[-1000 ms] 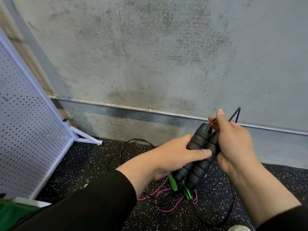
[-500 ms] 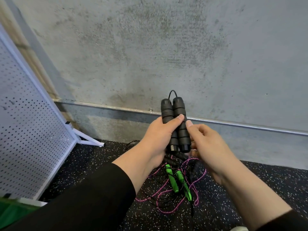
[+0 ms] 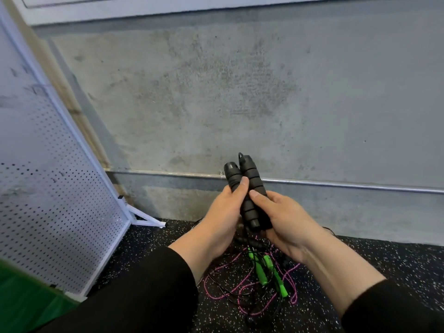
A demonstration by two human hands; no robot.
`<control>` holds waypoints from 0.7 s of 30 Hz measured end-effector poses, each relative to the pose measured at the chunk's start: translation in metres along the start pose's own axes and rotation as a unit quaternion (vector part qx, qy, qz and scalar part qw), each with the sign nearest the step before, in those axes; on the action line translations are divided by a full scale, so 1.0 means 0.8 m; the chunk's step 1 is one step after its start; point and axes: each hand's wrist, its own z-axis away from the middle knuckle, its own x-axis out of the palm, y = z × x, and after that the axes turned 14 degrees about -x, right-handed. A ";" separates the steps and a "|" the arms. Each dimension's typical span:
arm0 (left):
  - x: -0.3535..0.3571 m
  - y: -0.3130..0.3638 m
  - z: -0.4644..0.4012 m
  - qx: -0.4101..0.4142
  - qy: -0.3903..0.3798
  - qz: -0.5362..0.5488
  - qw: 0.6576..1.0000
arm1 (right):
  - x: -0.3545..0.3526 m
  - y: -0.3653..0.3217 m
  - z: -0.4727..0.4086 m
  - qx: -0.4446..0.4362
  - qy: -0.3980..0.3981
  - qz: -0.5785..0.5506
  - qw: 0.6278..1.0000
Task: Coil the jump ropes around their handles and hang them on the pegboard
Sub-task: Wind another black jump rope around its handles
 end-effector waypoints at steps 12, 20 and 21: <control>0.019 0.033 0.027 0.011 -0.020 0.022 0.999 | -0.012 -0.027 0.027 -0.004 -0.058 0.006 0.998; 0.015 0.040 0.005 -0.032 -0.057 0.024 0.998 | -0.020 -0.031 0.019 -0.001 -0.076 0.033 0.997; 0.015 0.038 0.002 -0.047 -0.060 0.035 0.997 | -0.020 -0.027 0.019 -0.002 -0.074 0.048 0.996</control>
